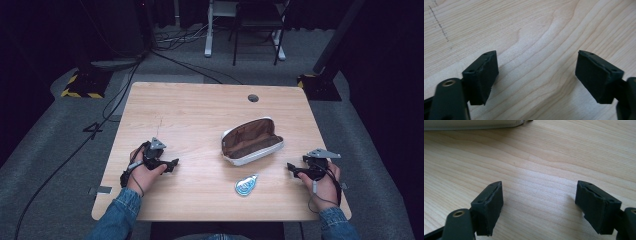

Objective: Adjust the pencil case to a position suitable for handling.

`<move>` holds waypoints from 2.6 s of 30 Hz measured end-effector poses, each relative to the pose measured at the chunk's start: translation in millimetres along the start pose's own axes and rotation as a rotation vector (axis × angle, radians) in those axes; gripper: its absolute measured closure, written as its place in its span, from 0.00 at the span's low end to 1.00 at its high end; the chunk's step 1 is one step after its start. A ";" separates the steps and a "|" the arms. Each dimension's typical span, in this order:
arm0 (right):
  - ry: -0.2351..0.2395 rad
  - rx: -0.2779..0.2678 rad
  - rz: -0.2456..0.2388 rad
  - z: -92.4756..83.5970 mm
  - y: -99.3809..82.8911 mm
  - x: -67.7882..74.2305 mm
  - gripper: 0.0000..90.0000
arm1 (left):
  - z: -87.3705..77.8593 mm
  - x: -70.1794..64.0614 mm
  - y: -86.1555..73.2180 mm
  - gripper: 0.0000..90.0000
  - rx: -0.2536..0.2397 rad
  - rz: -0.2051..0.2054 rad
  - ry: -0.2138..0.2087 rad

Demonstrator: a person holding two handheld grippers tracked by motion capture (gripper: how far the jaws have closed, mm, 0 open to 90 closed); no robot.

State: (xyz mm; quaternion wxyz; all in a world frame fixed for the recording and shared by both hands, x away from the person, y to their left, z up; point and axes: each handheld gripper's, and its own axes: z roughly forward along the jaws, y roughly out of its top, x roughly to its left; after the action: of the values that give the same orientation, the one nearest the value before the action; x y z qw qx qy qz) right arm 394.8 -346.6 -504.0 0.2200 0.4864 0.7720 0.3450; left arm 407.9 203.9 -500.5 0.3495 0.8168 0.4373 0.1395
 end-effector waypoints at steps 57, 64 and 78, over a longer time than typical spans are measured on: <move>0.005 -0.001 -0.002 -2.1 -1.9 0.5 0.26 | 22.9 -89.8 99.3 0.26 -0.210 0.101 -0.214; 0.005 -0.001 -0.002 -2.1 -1.9 0.5 0.26 | 35.5 -91.9 102.9 0.29 -0.209 0.094 -0.219; 0.005 -0.002 -0.002 -2.1 -1.9 0.5 0.26 | 54.9 -99.5 110.7 0.35 -0.237 0.110 -0.213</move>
State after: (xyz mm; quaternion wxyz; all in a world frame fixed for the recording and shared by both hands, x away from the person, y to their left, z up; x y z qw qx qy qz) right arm 392.0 -347.4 -504.0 0.2189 0.4844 0.7728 0.3466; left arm 447.8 57.1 -455.4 0.4797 0.8027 0.3327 0.1218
